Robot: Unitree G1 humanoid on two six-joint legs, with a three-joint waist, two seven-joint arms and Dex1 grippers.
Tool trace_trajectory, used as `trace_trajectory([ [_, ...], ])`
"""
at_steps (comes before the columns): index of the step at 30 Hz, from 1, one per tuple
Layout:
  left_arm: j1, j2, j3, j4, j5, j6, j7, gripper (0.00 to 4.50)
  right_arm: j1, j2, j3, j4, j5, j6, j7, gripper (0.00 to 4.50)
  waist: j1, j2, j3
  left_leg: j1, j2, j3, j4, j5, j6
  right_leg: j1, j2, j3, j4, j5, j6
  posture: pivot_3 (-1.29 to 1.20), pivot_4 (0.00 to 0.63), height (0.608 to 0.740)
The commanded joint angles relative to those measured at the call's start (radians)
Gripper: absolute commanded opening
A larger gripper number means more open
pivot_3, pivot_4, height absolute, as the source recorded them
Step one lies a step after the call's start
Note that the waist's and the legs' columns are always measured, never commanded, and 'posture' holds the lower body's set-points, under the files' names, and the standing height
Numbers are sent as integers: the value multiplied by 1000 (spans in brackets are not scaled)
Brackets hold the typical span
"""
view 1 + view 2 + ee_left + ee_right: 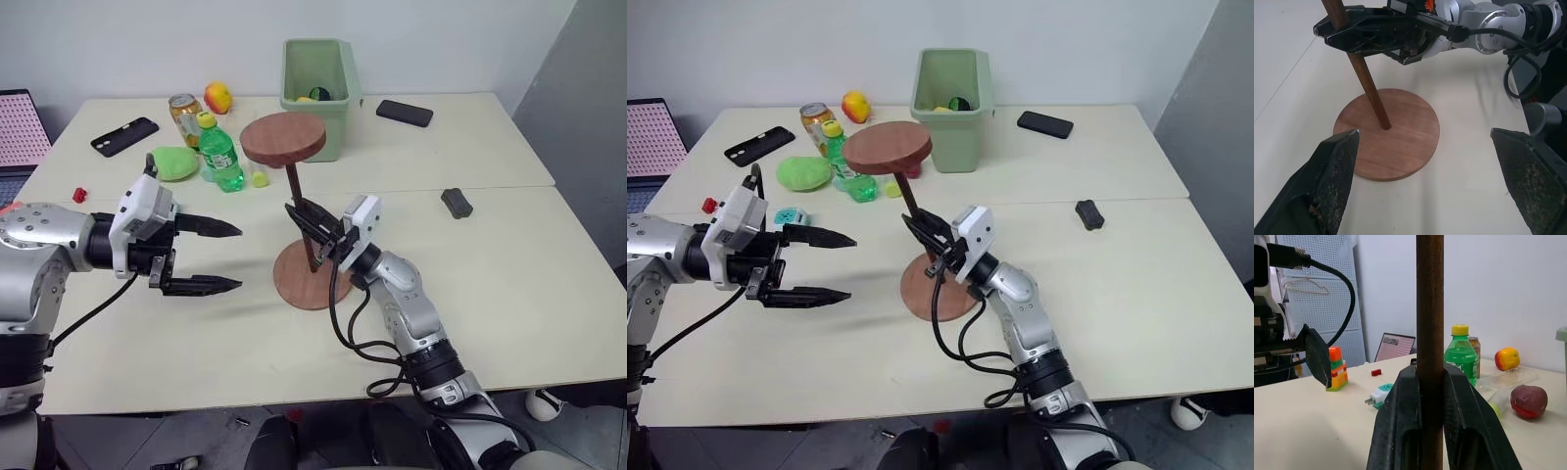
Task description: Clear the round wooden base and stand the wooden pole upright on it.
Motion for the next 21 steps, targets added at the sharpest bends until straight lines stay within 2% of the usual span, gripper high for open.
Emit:
trace_trajectory([
  [1,-27,19,3,-2,3,-8,-8,4500,50,-22,6,25,-26,-31,0,204,0,0,0,0,0,0,0,0,0,0,0,0,0,0,0,0,150,740],
  [9,-47,23,-3,5,3,1,-17,4500,145,-85,21,-1,-34,-45,4,204,8,0,0,4,0,0,0,0,1,5,0,0,-1,0,0,0,150,740],
  [15,-67,20,-15,14,10,0,-23,4500,142,-88,45,18,-41,-31,4,204,26,-1,-1,15,0,1,-3,-3,4,15,0,1,-4,0,0,0,150,740],
  [21,-69,20,-16,12,8,-1,-23,4500,132,-93,49,-2,-31,-12,8,204,26,-1,-1,16,0,1,-5,-2,4,15,0,1,-4,0,0,0,150,740],
])
